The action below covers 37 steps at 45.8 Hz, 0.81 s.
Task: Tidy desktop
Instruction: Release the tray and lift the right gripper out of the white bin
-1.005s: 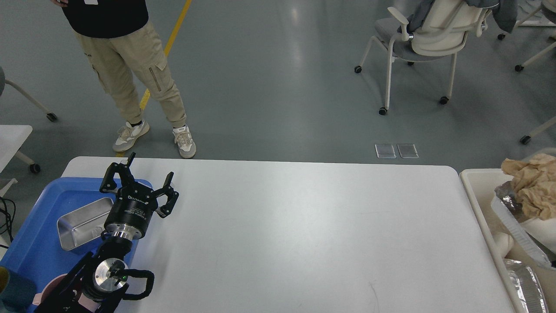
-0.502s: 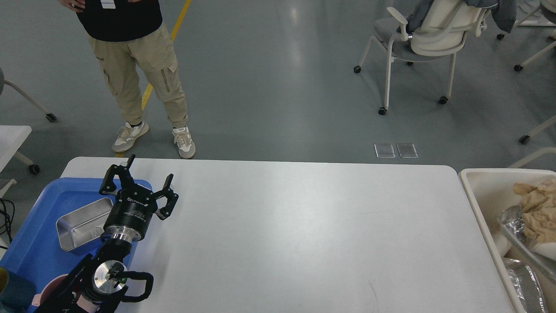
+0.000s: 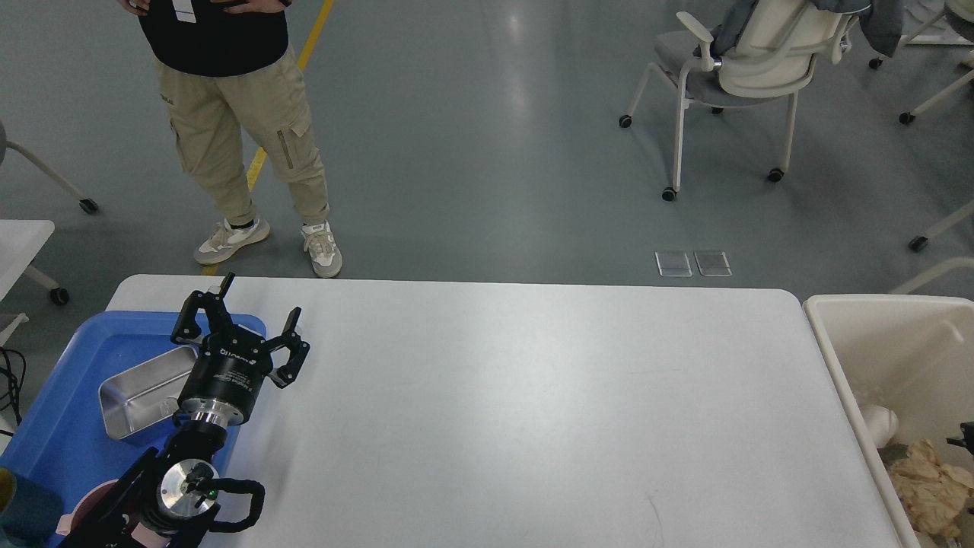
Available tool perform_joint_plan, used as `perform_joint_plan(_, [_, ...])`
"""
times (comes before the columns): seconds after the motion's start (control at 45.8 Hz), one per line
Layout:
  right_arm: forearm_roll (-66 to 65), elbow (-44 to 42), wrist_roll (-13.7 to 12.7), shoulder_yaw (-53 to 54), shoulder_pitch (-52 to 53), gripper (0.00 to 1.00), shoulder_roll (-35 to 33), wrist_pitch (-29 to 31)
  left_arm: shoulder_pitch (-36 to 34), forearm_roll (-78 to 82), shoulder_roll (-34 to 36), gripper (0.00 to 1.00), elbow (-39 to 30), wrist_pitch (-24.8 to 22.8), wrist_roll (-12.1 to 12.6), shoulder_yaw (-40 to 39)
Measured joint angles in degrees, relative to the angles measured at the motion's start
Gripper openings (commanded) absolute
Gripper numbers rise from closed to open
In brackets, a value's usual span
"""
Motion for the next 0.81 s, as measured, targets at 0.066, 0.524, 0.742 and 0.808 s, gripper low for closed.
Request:
perform_joint_plan(0.066, [0.0,0.0,0.0,0.0,0.9,1.0,-0.1,1.4,0.0,0.0,0.1,0.98,0.2,-0.1,0.0,0.0])
perform_joint_plan(0.524, [0.0,0.1,7.6,0.0,11.7,1.0,-2.0,7.2,0.5,0.0,0.1,0.98,0.3,-1.4,-0.3,-0.2])
perform_joint_plan(0.742, [0.6,1.8,13.5,0.6,20.1,1.0,-1.5,15.9,1.3,0.0,0.1,0.98,0.3,-1.9,-0.4,-0.2])
perform_joint_plan(0.808, [2.4,2.5,13.5,2.3,21.3,1.0,-1.1,17.2,1.5,0.0,0.1,0.98,0.3,-2.0,-0.4,-0.2])
